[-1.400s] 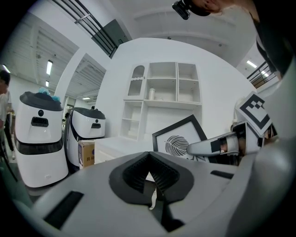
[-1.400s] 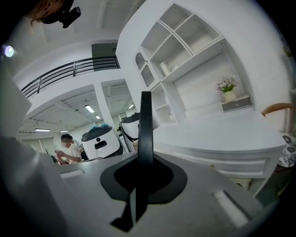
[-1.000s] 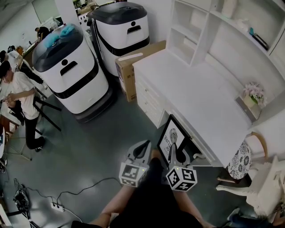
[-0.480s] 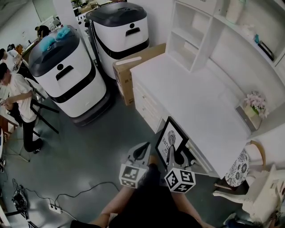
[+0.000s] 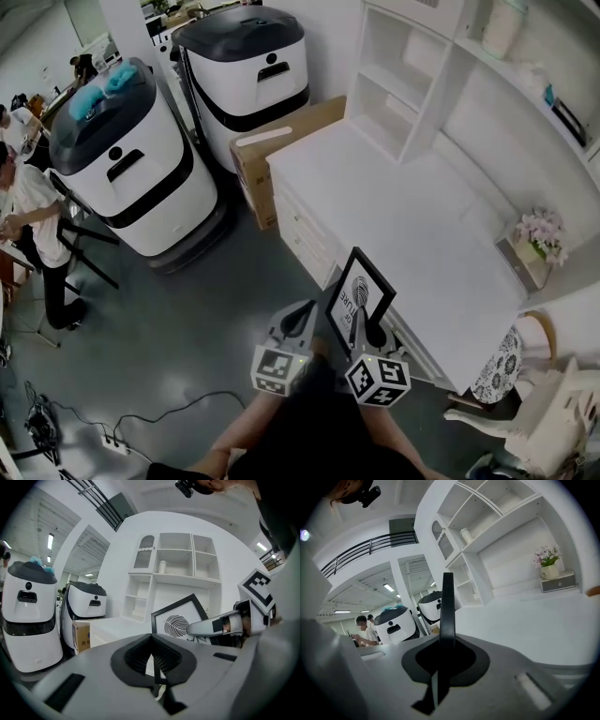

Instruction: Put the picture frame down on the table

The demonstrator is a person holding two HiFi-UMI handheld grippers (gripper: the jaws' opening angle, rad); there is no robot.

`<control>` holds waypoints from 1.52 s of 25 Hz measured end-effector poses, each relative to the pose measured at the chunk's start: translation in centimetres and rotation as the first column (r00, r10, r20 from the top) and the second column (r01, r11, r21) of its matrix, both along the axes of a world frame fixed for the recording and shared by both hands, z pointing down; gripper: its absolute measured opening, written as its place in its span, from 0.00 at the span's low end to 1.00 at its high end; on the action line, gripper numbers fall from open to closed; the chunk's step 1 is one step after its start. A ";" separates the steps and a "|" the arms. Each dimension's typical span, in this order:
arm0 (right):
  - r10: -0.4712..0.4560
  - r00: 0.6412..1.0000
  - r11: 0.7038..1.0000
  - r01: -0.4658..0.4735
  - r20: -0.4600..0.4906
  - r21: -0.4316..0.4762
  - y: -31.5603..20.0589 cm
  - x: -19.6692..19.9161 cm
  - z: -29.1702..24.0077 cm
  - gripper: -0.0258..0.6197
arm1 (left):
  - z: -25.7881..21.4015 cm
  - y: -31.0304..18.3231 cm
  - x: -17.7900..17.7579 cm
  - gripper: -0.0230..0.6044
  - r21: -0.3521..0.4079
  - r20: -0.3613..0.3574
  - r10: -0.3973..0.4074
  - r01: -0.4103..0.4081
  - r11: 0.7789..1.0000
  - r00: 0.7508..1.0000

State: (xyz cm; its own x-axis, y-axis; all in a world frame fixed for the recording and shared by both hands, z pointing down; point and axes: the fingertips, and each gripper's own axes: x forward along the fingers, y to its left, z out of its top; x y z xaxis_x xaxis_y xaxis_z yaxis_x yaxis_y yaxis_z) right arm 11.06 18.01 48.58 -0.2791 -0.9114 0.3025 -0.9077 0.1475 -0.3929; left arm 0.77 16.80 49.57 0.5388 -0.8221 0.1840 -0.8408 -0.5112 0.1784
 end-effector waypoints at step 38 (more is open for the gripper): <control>-0.064 0.997 0.998 0.064 0.051 0.008 -14.2 2.5 0.4 0.06 | 1.1 -12.3 0.6 0.05 0.001 0.005 -0.111 0.111 0.994 0.994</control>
